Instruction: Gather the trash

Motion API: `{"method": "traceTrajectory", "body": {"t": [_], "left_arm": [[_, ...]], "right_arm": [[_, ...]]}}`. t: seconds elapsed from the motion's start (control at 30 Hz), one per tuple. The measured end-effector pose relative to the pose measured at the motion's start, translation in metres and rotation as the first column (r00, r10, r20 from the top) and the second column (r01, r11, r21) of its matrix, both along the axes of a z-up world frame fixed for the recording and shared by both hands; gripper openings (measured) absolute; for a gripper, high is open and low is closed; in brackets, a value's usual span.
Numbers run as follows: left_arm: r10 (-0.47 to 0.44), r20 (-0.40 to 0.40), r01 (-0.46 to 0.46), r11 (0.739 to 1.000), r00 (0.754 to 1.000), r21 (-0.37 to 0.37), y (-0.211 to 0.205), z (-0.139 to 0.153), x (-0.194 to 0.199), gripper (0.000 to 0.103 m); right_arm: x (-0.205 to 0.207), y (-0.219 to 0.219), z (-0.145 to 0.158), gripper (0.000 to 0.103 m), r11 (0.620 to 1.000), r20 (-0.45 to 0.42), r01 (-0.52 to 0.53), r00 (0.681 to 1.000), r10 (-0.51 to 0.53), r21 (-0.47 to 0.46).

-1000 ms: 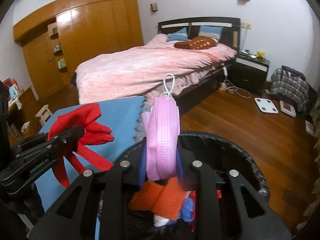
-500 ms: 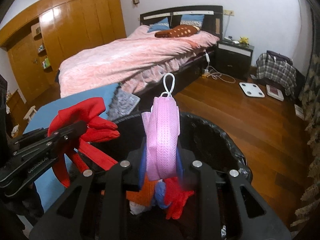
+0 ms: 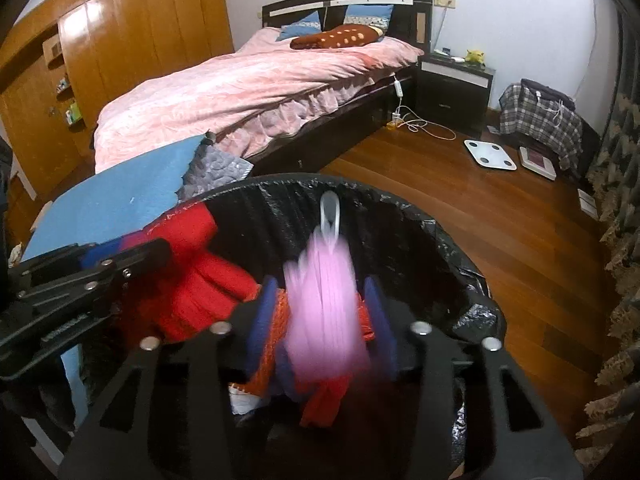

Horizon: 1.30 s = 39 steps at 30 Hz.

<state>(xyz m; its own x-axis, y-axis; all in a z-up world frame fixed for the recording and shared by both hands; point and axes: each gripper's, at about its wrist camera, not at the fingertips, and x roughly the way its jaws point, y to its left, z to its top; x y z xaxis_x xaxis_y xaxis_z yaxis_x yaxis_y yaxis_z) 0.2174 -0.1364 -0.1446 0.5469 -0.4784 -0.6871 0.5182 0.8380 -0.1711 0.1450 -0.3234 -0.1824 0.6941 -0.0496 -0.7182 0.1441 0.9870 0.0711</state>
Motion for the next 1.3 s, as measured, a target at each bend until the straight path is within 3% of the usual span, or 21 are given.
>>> {"method": "traceTrajectory", "body": {"t": [0.07,0.2,0.27,0.33,0.63,1.3], "left_arm": [[0.009,0.005,-0.009,1.0,1.0,0.001,0.005,0.003,-0.001,0.049],[0.034,0.032,-0.034,0.999,0.999,0.003,0.014,0.011,-0.004,0.068],[0.046,0.047,-0.046,0.999,0.998,0.012,0.02,0.018,-0.006,0.082],[0.05,0.058,-0.051,0.999,0.997,0.012,0.024,0.024,-0.008,0.085],[0.101,0.121,-0.102,0.995,0.988,0.006,0.056,0.058,-0.028,0.096],[0.205,0.215,-0.203,0.979,0.955,-0.029,0.102,0.115,-0.079,0.097]], "right_arm": [[-0.001,-0.001,0.001,0.059,1.0,0.005,0.004,1.0,-0.003,-0.008],[-0.004,-0.001,0.007,0.087,1.0,0.022,0.011,1.0,-0.011,-0.022],[-0.006,0.001,0.013,0.091,0.999,0.036,0.008,0.999,-0.007,-0.032],[-0.008,0.002,0.02,0.096,1.0,0.043,-0.006,0.999,0.007,-0.026],[-0.023,0.017,0.067,0.098,0.998,0.115,-0.062,0.991,0.062,0.001],[-0.05,0.065,0.138,0.098,0.982,0.193,-0.19,0.964,0.185,0.006]]}}
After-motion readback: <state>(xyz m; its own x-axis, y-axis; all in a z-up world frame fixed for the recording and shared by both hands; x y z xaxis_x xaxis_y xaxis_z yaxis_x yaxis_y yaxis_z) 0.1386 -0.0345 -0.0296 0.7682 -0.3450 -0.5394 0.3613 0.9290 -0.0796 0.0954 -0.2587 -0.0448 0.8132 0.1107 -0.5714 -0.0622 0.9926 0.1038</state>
